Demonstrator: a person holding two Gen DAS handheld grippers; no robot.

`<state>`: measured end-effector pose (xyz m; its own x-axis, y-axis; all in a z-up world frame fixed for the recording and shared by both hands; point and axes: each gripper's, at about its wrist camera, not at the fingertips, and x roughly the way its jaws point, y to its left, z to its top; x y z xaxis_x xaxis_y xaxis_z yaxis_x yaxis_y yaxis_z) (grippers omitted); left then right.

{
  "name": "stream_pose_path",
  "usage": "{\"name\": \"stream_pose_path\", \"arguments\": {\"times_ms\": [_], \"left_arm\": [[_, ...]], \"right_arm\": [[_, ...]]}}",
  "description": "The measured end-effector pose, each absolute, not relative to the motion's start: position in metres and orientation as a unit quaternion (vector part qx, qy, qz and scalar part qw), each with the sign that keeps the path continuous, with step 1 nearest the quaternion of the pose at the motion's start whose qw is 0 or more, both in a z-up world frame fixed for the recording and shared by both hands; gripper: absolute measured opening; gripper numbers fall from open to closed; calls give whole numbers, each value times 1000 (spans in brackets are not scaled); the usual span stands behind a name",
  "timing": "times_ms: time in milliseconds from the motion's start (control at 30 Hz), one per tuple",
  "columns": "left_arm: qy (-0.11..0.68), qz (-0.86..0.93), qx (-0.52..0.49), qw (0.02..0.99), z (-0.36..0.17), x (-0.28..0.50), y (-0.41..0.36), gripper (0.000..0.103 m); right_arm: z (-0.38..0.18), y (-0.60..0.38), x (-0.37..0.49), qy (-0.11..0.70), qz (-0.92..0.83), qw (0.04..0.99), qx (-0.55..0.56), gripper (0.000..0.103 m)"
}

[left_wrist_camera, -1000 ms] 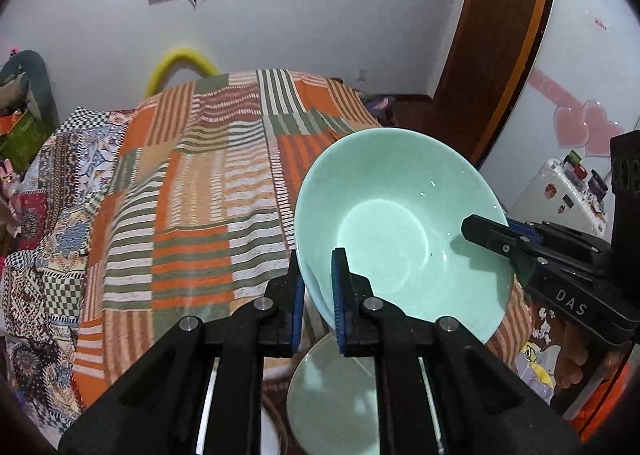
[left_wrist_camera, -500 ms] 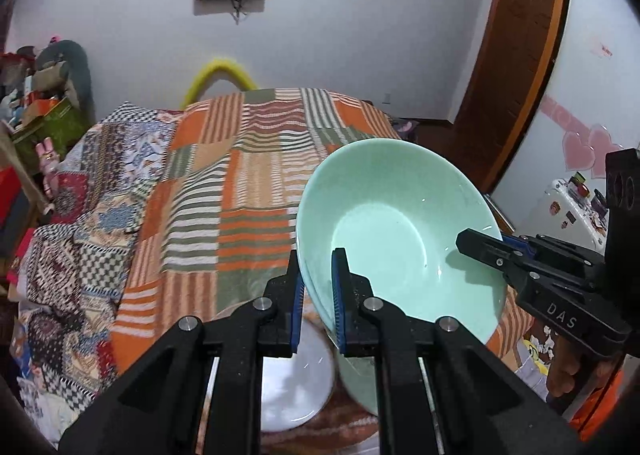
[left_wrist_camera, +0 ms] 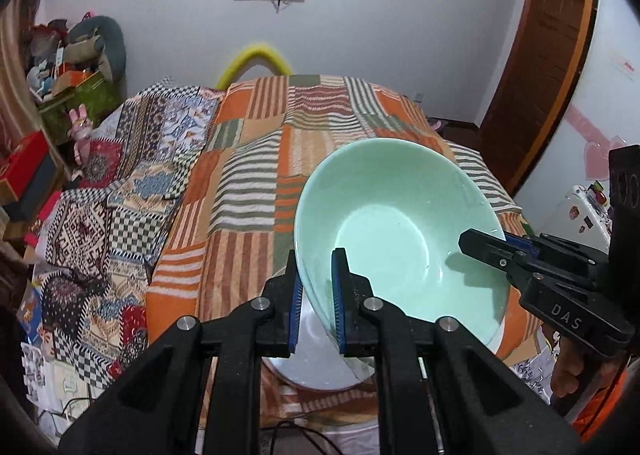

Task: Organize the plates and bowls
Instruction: 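Lift the mint-green bowl with both grippers and carry it over the bowl stack, then lower the mint-green bowl into the spotted white bowl with both grippers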

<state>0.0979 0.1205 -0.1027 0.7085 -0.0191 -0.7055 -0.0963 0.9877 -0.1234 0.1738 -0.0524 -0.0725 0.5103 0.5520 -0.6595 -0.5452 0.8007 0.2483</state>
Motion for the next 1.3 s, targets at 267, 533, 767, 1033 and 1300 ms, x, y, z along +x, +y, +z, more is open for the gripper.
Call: {"name": "stream_pose_path", "arguments": {"times_ms": [267, 533, 767, 1033, 1300], "left_arm": [[409, 30, -91, 908, -133, 99, 138, 12], [444, 38, -101, 890, -167, 104, 147, 12], [474, 46, -104, 873, -197, 110, 153, 12], [503, 52, -109, 856, -224, 114, 159, 12], [512, 54, -115, 850, -237, 119, 162, 13]], "right_arm": [[-93, -33, 170, 407, 320, 856, -5, 15], [-116, -20, 167, 438, 318, 841, -13, 15], [-135, -12, 167, 462, 313, 829, -21, 15], [-153, -6, 165, 483, 308, 819, -22, 15], [-157, -3, 163, 485, 304, 819, -30, 15]]}}
